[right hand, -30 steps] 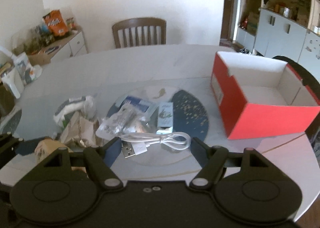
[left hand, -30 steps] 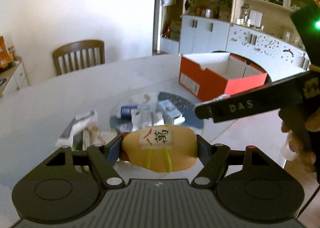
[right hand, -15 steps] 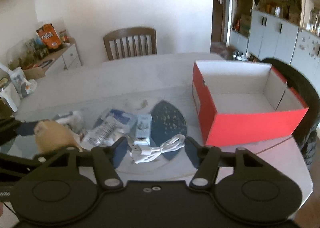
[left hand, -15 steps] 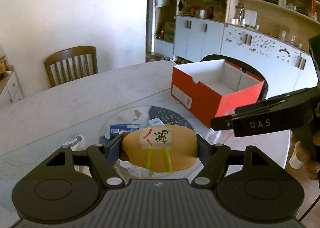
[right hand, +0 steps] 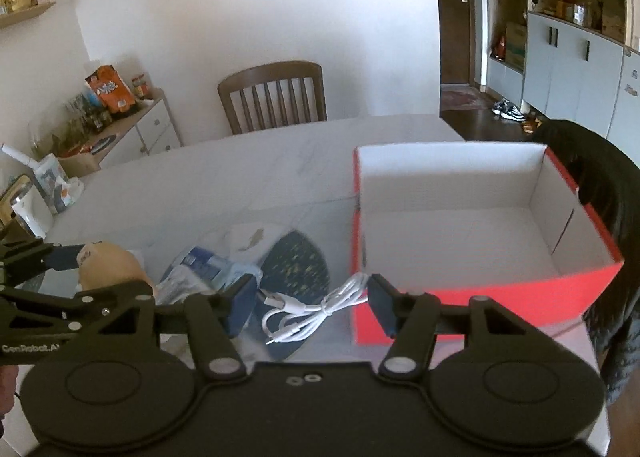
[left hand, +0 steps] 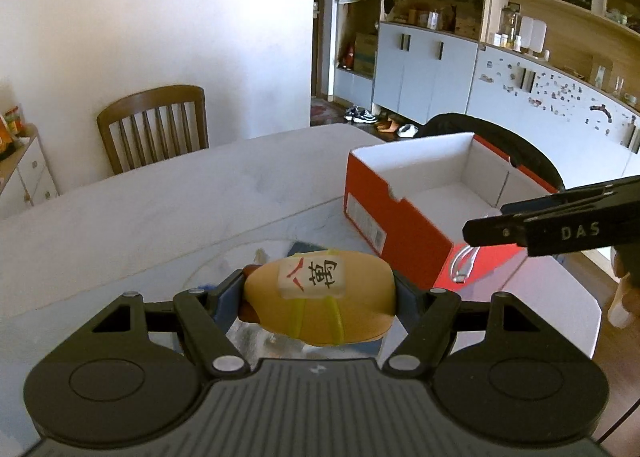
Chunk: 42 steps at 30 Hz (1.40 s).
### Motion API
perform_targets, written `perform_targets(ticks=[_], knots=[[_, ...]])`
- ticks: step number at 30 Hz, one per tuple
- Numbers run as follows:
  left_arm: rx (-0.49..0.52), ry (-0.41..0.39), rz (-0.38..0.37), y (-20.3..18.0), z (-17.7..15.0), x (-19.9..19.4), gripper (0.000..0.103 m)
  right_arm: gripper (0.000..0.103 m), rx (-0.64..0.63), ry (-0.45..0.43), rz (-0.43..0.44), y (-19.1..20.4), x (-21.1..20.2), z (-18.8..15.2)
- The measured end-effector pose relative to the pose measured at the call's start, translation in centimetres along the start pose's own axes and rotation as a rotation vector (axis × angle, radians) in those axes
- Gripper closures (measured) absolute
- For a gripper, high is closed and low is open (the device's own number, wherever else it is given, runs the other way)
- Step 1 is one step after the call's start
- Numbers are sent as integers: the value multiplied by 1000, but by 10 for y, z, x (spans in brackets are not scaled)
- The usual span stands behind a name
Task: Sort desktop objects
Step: 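Grasp the white USB cable with the right gripper and lift it, then carry the chick toy and cable into the red shoebox with both tools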
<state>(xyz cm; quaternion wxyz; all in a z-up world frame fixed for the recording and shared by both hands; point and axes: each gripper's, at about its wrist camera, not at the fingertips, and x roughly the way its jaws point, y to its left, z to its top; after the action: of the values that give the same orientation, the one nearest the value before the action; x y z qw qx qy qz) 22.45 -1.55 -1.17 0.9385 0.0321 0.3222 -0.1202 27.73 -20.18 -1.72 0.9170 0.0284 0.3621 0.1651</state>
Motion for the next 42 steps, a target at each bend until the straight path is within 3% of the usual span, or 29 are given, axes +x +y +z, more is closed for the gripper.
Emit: perform_targets(ticks=[10,19,42], knots=[[14,0,-9,-41,38,26,28,42,-22,-22,13,-52,3,28],[53,8,-13,-74,59,49,28,42,7,-26,8,-99,7,32],[124,125,-128,-126,127,152,28,42,26,2,-49,-174,30,33]])
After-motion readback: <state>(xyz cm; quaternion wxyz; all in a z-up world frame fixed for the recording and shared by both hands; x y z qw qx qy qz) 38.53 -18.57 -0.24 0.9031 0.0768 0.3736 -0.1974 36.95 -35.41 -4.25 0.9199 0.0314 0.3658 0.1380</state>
